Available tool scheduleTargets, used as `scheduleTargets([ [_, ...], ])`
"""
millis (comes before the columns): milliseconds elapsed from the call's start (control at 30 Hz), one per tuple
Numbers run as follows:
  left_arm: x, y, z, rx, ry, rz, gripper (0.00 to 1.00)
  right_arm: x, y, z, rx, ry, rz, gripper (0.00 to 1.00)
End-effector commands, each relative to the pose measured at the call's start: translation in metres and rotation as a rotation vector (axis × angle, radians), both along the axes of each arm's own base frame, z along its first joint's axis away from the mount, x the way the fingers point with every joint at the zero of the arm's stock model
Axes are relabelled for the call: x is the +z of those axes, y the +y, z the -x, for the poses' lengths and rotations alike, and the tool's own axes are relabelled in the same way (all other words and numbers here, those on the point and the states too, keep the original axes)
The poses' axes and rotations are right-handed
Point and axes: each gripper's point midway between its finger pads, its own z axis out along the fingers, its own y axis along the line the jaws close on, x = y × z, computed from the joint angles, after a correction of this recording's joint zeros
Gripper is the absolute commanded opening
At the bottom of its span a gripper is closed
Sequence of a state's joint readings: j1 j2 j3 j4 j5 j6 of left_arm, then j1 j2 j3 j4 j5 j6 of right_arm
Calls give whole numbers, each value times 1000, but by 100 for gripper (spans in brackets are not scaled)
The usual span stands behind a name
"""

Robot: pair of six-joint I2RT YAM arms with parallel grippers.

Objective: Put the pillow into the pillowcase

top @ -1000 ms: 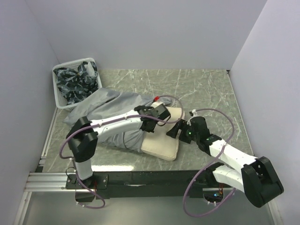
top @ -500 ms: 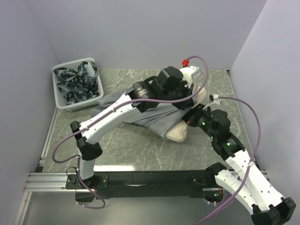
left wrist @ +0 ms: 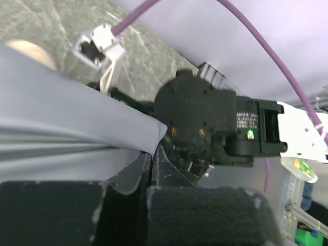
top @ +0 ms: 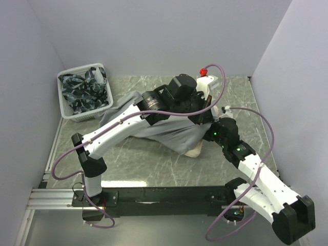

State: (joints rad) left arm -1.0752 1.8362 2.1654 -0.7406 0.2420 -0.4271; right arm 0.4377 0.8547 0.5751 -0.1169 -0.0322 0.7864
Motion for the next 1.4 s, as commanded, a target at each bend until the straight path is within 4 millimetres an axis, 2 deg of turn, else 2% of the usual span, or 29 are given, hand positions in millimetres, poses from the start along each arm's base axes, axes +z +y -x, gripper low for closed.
scheduleTargets([
  [0,140,7,77,-258,-115,406,2,90,-18,-15,-72,-204,-114,0],
  [67,135,8,72,-232,-127,388,2,149,-47,-11,-158,-332,-126,0],
  [133,131,9,69,-221,-138,375,4,174,-73,-2,-244,-366,-96,0],
  [167,125,8,59,-174,-146,356,5,206,-81,7,-266,-423,-106,0],
  [267,113,9,32,-90,-147,319,6,251,-98,36,-322,-530,-121,0],
  [367,106,14,-14,4,-124,309,7,272,-105,54,-331,-584,-127,0],
  [400,96,10,-27,9,-98,299,8,269,-105,55,-329,-569,-121,0],
  [433,102,17,-47,44,-82,316,8,266,-103,54,-321,-559,-118,0],
  [500,94,12,-61,31,-68,311,9,246,-96,45,-297,-511,-124,0],
  [533,104,16,-67,36,-78,332,9,236,-83,42,-238,-484,-142,0],
  [567,106,15,-69,27,-79,341,9,203,-73,33,-204,-412,-145,0],
  [633,111,13,-66,-18,-87,365,11,178,-52,25,-129,-378,-223,0],
  [667,110,11,-64,-43,-85,370,12,133,-46,16,-126,-292,-218,0],
  [700,109,6,-59,-90,-84,385,13,121,-35,12,-102,-280,-235,0],
  [767,92,-2,-37,-231,-17,366,11,74,-32,4,-132,-203,-202,0],
  [833,57,-14,-25,-275,26,283,10,46,-25,-1,-130,-158,-175,0],
  [900,41,-15,-11,-285,26,233,13,25,-21,-6,-125,-106,-150,0],
  [933,13,-20,-2,-294,49,183,15,18,-16,-5,-107,-100,-149,0],
  [967,5,-19,-1,-272,54,171,16,13,-13,-4,-102,-89,-146,0],
  [1000,13,-9,6,-261,47,190,17,5,-11,-4,-101,-72,-141,0],
  [1033,-15,-7,5,-229,103,166,19,-6,-9,1,-91,-50,-132,0],
  [1100,-20,8,-3,-113,96,156,21,-15,-17,0,-140,-44,-127,0],
  [1133,-49,15,-5,-64,139,100,21,-24,-20,2,-151,-32,-118,0],
  [1167,-62,23,-19,43,123,63,27,-25,-23,2,-163,-35,-116,0],
  [1200,-64,35,-21,103,132,51,52,-25,-24,2,-165,-43,-107,0],
  [1233,-93,45,-24,160,156,-11,56,-23,-23,3,-155,-46,-105,0],
  [1300,-98,64,-30,266,144,-13,67,-24,-22,2,-148,-44,-96,0],
  [1333,-120,76,-29,312,165,-49,73,-25,-19,4,-129,-40,-100,0],
  [1367,-123,83,-31,352,168,-42,76,-26,-18,3,-128,-36,-101,0],
])
